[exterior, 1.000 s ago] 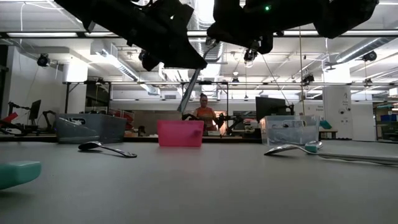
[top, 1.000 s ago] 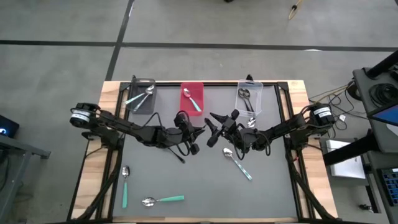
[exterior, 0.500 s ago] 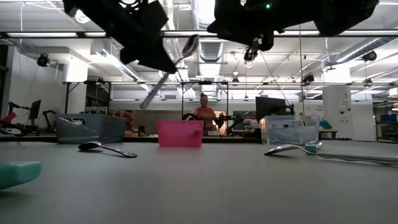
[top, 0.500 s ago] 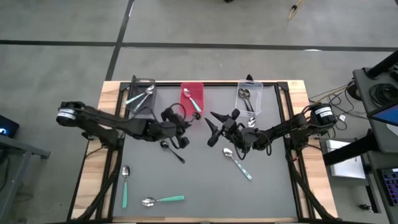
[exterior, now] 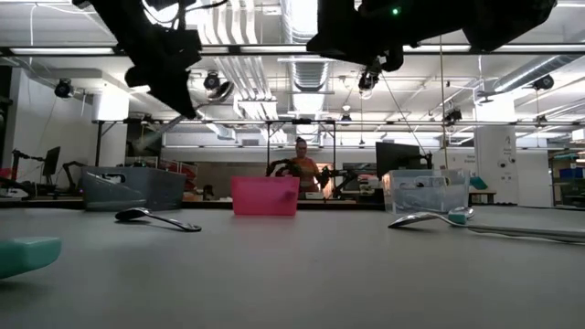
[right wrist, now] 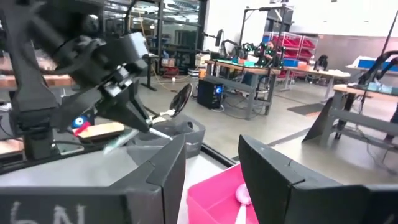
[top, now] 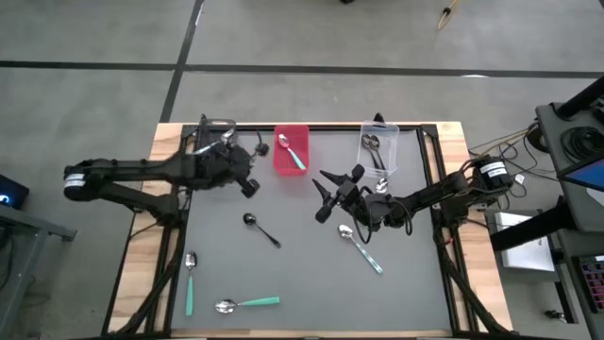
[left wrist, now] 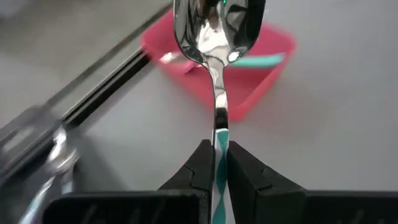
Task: Sort silverware by color (type)
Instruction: Put the blue patterned spoon into the black bin
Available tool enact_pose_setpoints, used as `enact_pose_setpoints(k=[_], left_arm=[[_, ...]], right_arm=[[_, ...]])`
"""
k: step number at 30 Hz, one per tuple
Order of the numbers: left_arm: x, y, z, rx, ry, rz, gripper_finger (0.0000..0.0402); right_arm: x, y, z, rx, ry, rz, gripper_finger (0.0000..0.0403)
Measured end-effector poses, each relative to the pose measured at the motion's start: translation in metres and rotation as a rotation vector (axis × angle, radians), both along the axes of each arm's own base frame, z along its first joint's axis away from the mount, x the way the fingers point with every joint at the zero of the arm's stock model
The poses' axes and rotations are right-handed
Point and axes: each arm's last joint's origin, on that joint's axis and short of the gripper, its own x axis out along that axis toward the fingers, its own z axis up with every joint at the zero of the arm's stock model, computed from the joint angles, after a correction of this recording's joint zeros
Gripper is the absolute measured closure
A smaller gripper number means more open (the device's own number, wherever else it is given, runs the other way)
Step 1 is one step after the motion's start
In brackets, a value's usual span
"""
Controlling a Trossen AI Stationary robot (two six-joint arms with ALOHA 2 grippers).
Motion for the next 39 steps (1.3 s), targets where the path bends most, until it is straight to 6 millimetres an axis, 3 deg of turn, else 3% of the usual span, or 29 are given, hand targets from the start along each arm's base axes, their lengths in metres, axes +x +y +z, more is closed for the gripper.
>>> enact_pose_setpoints(k=[10, 18, 26, 33, 39], left_arm=[[-0.018, 0.042, 0.034, -0.023, 0.228, 0.109, 0.0394], [-0.030, 0.061, 0.039, -0.063, 0.376, 0.150, 0.0394], [-0.040, 0.068, 0.038, -0.147, 0.449, 0.173, 0.0394], [-0.048, 0.073, 0.031, -0.225, 0.566, 0.202, 0.0394], [-0.043, 0.086, 0.028, -0.350, 0.591, 0.197, 0.0394]], right_arm=[[-0.017, -0.008, 0.019, -0.037, 0.128, -0.033, 0.0269], [-0.039, -0.020, 0.035, -0.037, 0.232, -0.053, 0.0280], [-0.056, -0.031, 0.042, -0.014, 0.340, 0.164, 0.0296], [-0.059, -0.037, 0.029, 0.049, 0.478, 0.428, 0.0316], [-0.057, -0.038, 0.023, 0.045, 0.526, 0.460, 0.0332]])
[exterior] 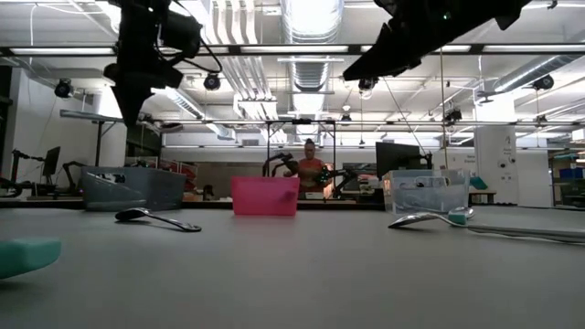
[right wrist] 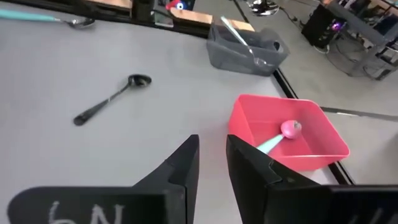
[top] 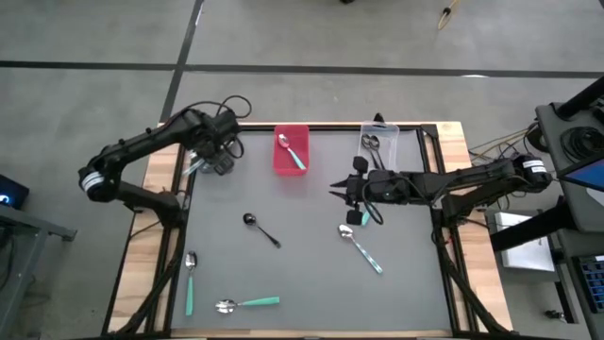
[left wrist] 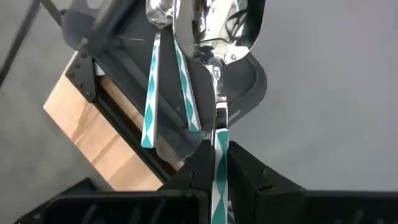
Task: Sort silverware by color (type)
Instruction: Put the blue patterned spoon into the black bin
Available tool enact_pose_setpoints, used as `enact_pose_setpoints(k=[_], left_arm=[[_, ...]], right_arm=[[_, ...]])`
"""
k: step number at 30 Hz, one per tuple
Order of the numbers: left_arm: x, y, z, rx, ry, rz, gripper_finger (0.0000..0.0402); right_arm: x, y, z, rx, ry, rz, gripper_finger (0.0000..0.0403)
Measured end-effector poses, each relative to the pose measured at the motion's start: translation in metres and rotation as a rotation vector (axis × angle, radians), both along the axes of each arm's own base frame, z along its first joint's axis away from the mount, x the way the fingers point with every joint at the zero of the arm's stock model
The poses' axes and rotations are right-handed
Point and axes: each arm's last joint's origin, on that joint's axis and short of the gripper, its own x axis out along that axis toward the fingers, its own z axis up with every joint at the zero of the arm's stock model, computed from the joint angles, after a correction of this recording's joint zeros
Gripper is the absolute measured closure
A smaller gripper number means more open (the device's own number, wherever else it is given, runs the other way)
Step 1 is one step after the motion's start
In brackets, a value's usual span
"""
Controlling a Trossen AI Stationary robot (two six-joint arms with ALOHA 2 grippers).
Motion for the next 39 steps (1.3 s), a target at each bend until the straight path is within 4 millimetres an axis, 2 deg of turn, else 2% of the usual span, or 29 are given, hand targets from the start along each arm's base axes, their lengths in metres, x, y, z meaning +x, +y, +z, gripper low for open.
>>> enact_pose_setpoints(k=[9, 14, 19, 39], left_arm=[[0.015, 0.031, -0.005, -0.098, 0.119, -0.014, 0.0394], [0.017, 0.041, -0.010, -0.122, 0.148, -0.016, 0.0394], [0.014, 0.042, -0.015, -0.143, 0.173, -0.010, 0.0394], [0.011, 0.039, -0.015, -0.172, 0.203, -0.035, 0.0392]], right_arm=[[0.000, 0.000, -0.002, 0.020, 0.013, -0.008, 0.0333], [-0.001, 0.000, -0.003, 0.030, 0.021, -0.013, 0.0333], [-0.002, 0.000, -0.006, 0.079, 0.032, -0.037, 0.0335], [-0.010, 0.000, -0.032, 0.208, 0.046, -0.105, 0.0334]])
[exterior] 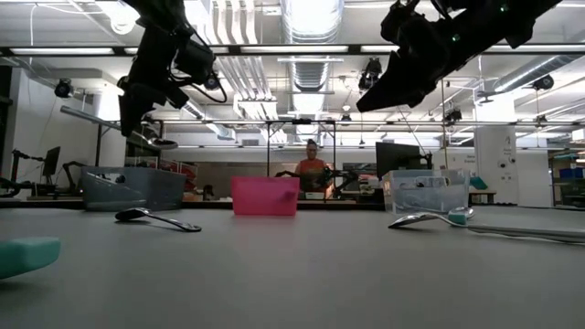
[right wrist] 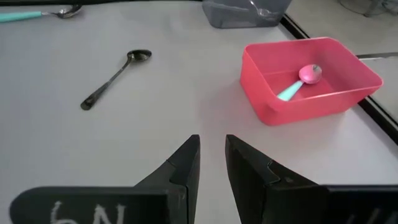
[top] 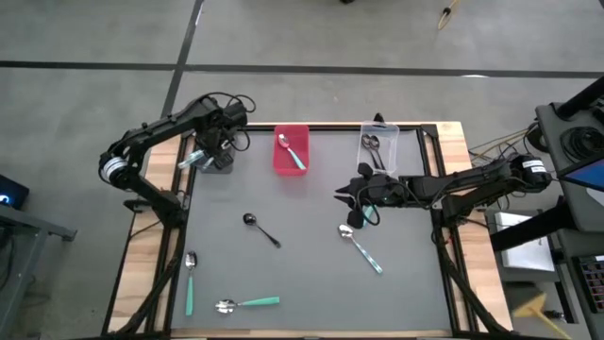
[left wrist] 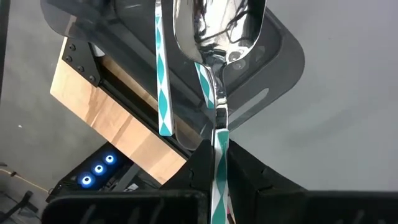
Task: Sort silverware by color (type)
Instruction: Put the blue patterned spoon into the black bin
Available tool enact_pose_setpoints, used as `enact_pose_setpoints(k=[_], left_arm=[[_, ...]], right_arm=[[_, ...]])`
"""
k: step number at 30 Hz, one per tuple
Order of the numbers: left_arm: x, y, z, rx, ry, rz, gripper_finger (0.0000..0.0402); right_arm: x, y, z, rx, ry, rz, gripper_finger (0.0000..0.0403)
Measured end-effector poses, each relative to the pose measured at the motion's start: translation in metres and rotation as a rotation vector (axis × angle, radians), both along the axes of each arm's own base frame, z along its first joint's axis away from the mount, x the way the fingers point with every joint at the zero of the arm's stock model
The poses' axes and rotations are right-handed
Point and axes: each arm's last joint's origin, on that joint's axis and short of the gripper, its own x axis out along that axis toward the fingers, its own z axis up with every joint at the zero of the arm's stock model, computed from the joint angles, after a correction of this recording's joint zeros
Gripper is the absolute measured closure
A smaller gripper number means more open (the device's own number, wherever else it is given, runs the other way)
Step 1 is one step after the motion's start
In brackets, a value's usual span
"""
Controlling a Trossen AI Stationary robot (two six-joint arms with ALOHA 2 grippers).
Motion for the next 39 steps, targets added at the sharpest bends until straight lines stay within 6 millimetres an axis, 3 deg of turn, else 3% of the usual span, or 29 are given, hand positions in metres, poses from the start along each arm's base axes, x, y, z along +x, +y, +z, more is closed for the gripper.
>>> enact_pose_setpoints(k=[21, 31, 39], left_arm=[[-0.007, -0.003, 0.002, -0.046, 0.078, -0.026, 0.0391], [-0.024, 0.012, 0.002, -0.072, 0.087, -0.002, 0.0391], [-0.035, 0.038, -0.009, -0.070, 0.070, 0.071, 0.0391]], right_arm=[[-0.003, 0.009, -0.006, 0.052, 0.005, 0.004, 0.0333], [-0.003, 0.009, -0.006, 0.036, 0.009, 0.013, 0.0334], [-0.003, 0.009, -0.006, 0.018, 0.013, 0.023, 0.0333]])
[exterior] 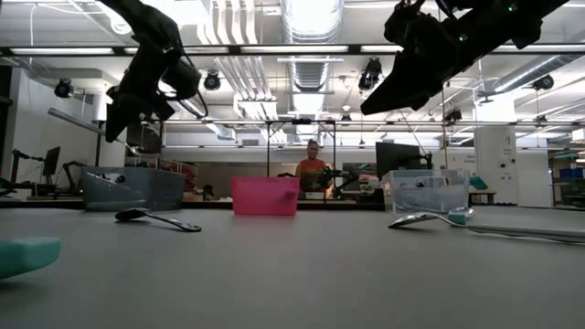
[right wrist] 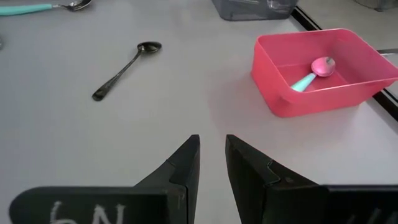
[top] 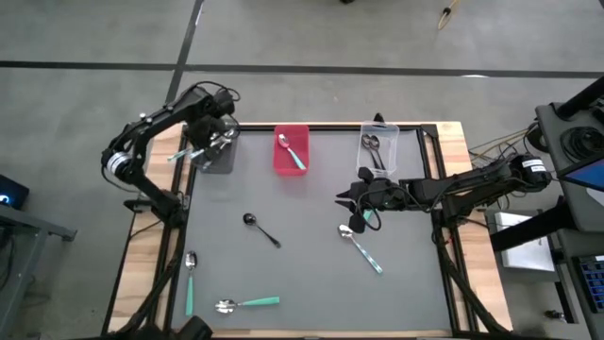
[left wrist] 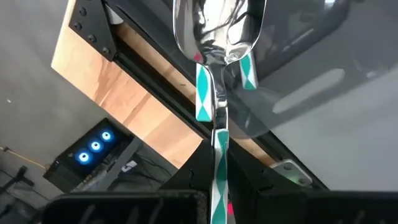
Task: Sort silverware by color (type)
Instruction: Put the blue patterned spoon into the black bin
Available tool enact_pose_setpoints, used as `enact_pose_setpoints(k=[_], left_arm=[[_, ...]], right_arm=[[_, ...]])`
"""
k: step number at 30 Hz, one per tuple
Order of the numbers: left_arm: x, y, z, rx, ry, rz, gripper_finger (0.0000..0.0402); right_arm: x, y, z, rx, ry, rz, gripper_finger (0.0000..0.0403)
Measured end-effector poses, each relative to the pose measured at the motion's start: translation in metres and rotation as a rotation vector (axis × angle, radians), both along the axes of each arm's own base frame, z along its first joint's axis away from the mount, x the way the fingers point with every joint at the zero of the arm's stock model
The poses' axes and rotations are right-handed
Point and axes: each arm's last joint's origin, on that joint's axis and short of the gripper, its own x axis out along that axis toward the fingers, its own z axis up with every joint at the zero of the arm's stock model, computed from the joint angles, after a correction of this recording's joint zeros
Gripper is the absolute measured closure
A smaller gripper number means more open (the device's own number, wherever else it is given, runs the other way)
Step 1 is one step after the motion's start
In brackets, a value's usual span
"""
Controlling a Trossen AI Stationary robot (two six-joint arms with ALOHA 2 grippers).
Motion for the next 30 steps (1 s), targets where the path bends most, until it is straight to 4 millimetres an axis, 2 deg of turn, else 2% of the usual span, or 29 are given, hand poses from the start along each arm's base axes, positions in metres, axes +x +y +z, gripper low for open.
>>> enact_pose_setpoints(k=[8, 19, 24, 30], left_arm=[[0.010, 0.024, -0.020, -0.039, 0.022, 0.046, 0.0391], [0.031, 0.064, -0.028, -0.076, -0.002, 0.093, 0.0391], [0.032, 0.069, -0.033, -0.129, -0.042, 0.119, 0.0391], [0.024, 0.067, -0.041, -0.201, -0.043, 0.160, 0.0391]], right_arm=[[0.000, 0.000, 0.000, -0.036, 0.003, 0.012, 0.0334], [0.001, -0.001, 0.002, -0.062, -0.009, 0.025, 0.0334], [0.001, -0.001, 0.002, -0.062, -0.009, 0.025, 0.0338], [0.001, -0.001, 0.002, -0.063, -0.009, 0.025, 0.0339]])
